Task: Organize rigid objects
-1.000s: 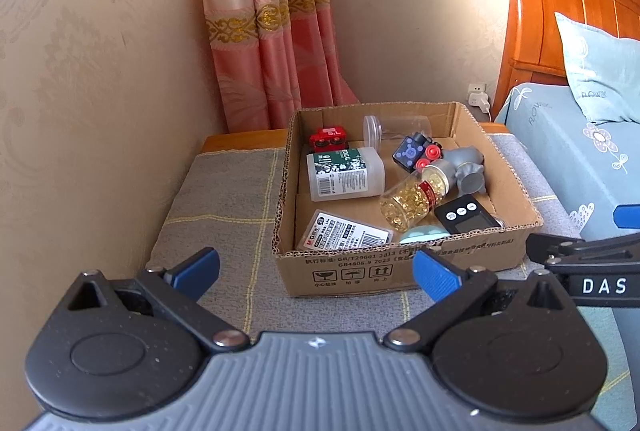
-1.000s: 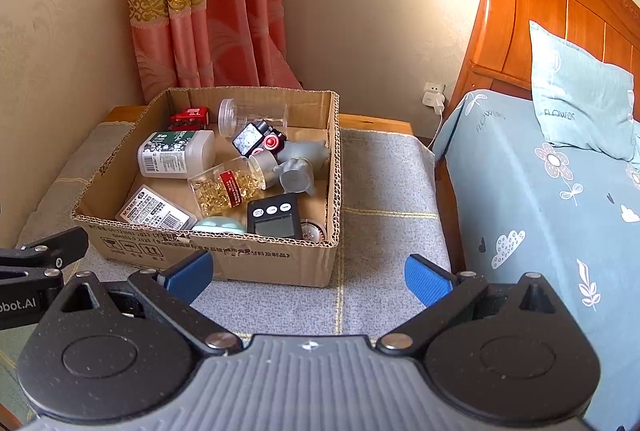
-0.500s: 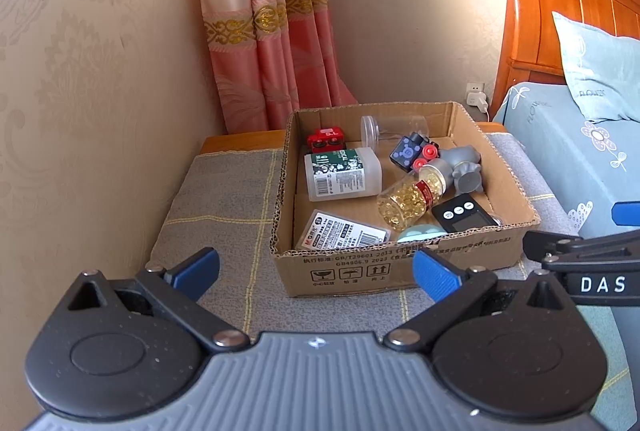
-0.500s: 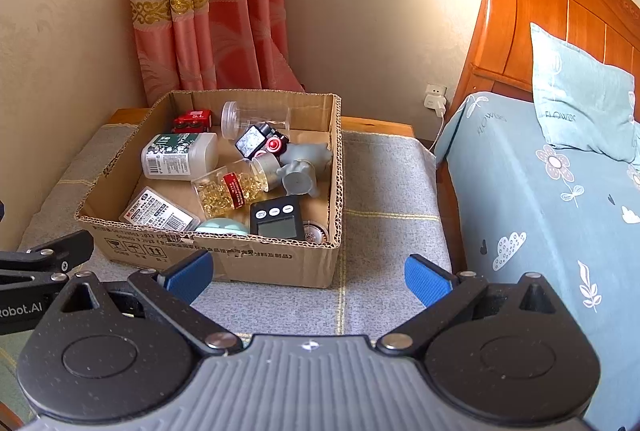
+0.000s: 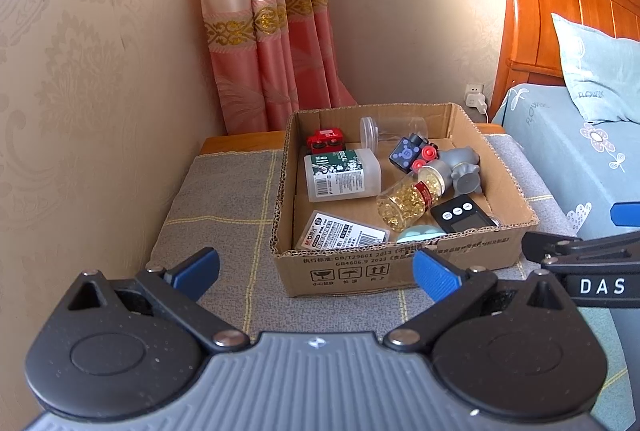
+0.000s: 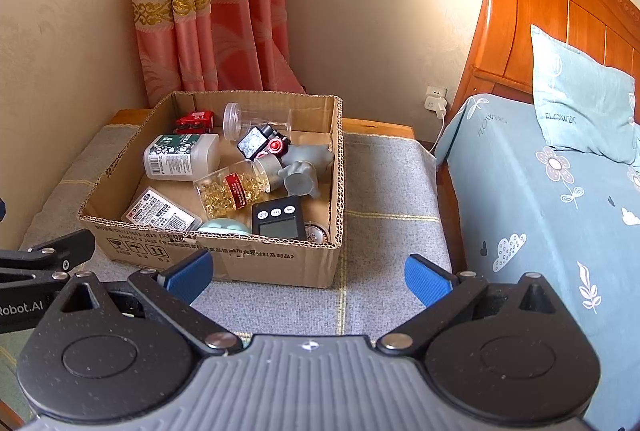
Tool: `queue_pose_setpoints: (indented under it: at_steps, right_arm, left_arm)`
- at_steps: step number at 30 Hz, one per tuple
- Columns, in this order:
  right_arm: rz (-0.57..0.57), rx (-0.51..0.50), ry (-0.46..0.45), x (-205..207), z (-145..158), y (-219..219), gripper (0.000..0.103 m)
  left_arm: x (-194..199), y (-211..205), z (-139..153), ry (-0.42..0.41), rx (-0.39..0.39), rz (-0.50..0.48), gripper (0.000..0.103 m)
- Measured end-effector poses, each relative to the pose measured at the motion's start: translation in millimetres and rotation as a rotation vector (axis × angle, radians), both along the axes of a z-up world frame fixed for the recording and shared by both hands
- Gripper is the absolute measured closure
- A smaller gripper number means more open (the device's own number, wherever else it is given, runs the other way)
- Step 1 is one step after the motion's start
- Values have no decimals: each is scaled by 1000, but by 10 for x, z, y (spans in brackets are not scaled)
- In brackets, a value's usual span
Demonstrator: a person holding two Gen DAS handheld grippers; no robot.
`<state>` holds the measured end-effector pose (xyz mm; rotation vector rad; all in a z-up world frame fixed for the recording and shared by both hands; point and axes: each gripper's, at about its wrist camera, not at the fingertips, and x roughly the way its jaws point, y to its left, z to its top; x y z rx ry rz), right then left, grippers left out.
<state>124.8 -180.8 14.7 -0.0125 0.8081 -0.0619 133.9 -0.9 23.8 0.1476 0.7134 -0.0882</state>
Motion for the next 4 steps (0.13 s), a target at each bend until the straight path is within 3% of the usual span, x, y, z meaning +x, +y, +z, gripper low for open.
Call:
queue_pose_setpoints:
  at_steps: [4]
  right_arm:
    - [-2,0,-3,-8,6,5,0]
  left_arm:
    - [-5,-3,11,0,-1,-2,1]
